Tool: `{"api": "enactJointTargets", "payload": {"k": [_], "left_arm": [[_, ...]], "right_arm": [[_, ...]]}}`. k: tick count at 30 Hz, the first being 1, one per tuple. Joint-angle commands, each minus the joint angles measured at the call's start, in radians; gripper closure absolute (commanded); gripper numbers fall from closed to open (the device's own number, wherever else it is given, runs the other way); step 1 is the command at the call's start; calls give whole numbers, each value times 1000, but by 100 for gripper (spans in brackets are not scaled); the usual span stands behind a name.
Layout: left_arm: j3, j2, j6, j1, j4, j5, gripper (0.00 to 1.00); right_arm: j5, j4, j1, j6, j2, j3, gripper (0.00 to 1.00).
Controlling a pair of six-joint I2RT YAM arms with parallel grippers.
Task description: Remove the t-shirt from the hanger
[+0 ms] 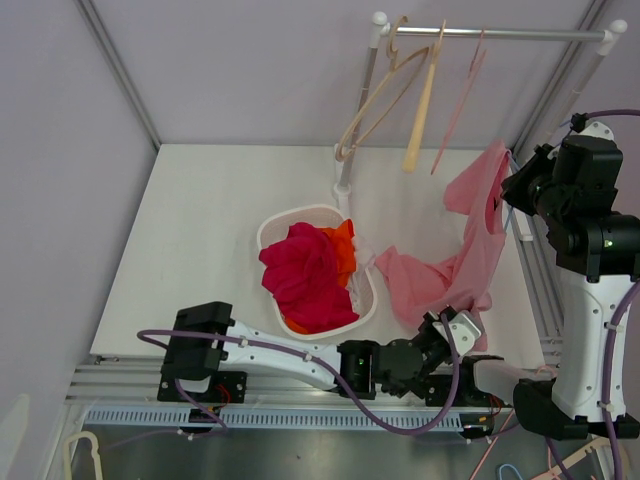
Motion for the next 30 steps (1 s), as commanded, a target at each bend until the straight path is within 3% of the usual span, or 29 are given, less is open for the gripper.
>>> {"api": "enactJointTargets", "payload": {"k": [1,5,8,9,10,11,27,28,29,30], "left_arm": [[29,-31,64,4,87,-137,99],[-39,-57,87,3,157,-146,99],[-48,-63,73,-4,128,-116,74],[-70,-63,96,-10,154,-106,40],[-70,-62,96,-10,177,-109,25],[-77,-59,126,-19,215,-108,2],[-27,55,357,-37,441,-151,1],[-18,58,357,-37,437,-142,7],[-13,62,348,-36,428,-142,19],[-7,68,344,-33,418,-145,21]], "right_arm": [[-13,21,6,3,-9,24,100],[-11,30,6,3,-11,13,100],[-14,37,6,5,-9,4,100],[-16,39,6,5,-6,4,100],[-16,40,6,3,-6,4,100],[-14,42,6,5,-1,4,100],[-28,47,14,20,8,20,100],[-29,47,14,22,8,22,100],[-31,47,17,22,9,22,100],[-34,47,18,22,9,27,100]]}}
